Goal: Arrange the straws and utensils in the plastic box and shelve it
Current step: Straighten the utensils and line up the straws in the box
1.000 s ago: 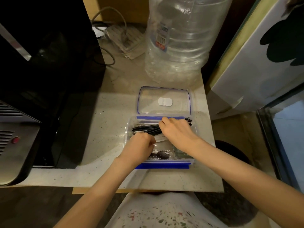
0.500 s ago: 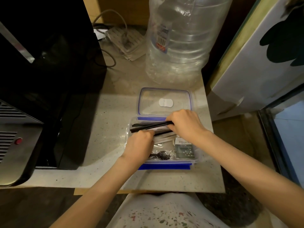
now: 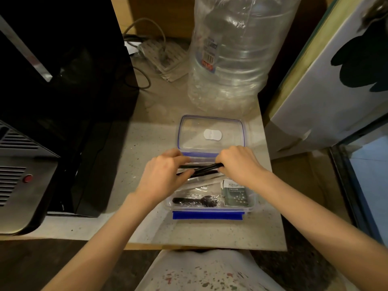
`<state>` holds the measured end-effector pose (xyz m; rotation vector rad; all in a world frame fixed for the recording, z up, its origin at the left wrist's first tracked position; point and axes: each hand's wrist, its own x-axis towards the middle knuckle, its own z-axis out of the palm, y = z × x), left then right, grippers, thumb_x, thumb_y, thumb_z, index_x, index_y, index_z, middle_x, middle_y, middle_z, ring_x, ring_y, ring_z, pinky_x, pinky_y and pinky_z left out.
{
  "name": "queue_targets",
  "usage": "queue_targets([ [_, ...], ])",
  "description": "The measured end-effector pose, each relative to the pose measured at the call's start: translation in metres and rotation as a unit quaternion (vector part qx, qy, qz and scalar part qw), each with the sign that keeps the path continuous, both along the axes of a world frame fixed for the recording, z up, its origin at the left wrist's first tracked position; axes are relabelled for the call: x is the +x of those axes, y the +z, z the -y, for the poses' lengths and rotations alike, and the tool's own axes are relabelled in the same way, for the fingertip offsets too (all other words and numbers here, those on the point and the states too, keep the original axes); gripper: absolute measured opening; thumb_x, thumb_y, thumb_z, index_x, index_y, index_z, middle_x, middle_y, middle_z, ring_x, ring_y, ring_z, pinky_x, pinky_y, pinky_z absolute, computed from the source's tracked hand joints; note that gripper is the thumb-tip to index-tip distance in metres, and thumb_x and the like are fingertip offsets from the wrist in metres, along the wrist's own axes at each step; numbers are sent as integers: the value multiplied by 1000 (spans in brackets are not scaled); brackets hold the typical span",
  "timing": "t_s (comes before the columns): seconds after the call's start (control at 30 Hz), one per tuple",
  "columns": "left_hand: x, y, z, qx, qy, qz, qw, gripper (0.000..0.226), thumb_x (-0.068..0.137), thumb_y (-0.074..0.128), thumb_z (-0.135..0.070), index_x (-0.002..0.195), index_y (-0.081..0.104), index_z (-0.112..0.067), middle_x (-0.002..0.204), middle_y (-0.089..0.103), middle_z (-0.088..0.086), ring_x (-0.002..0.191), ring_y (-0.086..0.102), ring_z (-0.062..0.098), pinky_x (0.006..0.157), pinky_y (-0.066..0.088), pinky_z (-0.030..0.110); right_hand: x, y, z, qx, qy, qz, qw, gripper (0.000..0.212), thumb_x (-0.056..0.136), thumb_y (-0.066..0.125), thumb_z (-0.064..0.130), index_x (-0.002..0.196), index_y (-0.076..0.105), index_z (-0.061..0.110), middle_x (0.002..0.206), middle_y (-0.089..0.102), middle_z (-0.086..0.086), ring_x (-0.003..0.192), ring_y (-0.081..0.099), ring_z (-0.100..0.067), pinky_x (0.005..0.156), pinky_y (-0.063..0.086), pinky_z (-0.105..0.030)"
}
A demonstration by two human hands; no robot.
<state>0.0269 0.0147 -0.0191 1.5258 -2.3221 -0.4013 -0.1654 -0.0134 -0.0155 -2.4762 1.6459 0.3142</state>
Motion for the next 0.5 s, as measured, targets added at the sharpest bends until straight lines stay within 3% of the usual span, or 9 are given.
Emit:
queue_targets([
  [0.13, -11, -4, 2, 46, -53, 62, 996, 46, 83, 62, -43, 124, 58, -21, 118, 62, -1, 103, 58, 17, 80, 53, 30, 4, 9, -4, -8, 12, 3, 1000, 15, 91, 54, 19, 96, 69, 17, 83, 69, -6, 80, 64, -26, 63, 46, -31],
  [0.2, -14, -6, 3, 43, -75, 88, 992, 51, 81, 56, -53, 122, 59, -22, 115, 66, -2, 103, 57, 17, 79, 52, 31, 0, 13, -7, -24, 21, -22, 999, 15, 90, 54, 15, 94, 68, 17, 81, 68, -4, 78, 64, -25, 59, 41, -28],
  [0.27, -17, -4, 5, 66, -77, 50, 994, 59, 81, 37, -63, 114, 64, -21, 106, 70, -2, 95, 59, 16, 73, 49, 28, -4, 14, -10, -32, 28, -52, 998, 15, 88, 56, 9, 93, 68, 18, 74, 65, -1, 70, 60, -21, 56, 38, -26],
  [0.33, -17, -2, 8, 83, -62, 6, 995, 60, 85, 23, -55, 100, 68, -18, 95, 70, 2, 87, 59, 15, 68, 43, 25, -9, 14, -13, -26, 39, -63, 997, 17, 87, 58, 8, 93, 68, 19, 71, 62, 2, 65, 54, -18, 55, 40, -26],
  [0.43, -17, -7, 17, 91, -36, 58, 993, 30, 94, 43, -27, 96, 68, -12, 95, 67, 5, 87, 60, 18, 67, 44, 23, -16, 10, -20, 6, 76, -47, 996, 17, 91, 55, 12, 97, 68, 19, 80, 68, -1, 73, 62, -17, 64, 48, -27],
  [0.5, -20, -12, 20, 90, -44, 100, 990, 21, 92, 51, -19, 97, 69, -12, 99, 67, 6, 89, 61, 20, 70, 49, 26, -18, 7, -25, 1, 97, -48, 994, 17, 91, 54, 10, 98, 68, 17, 81, 68, -1, 72, 61, -15, 64, 44, -25],
])
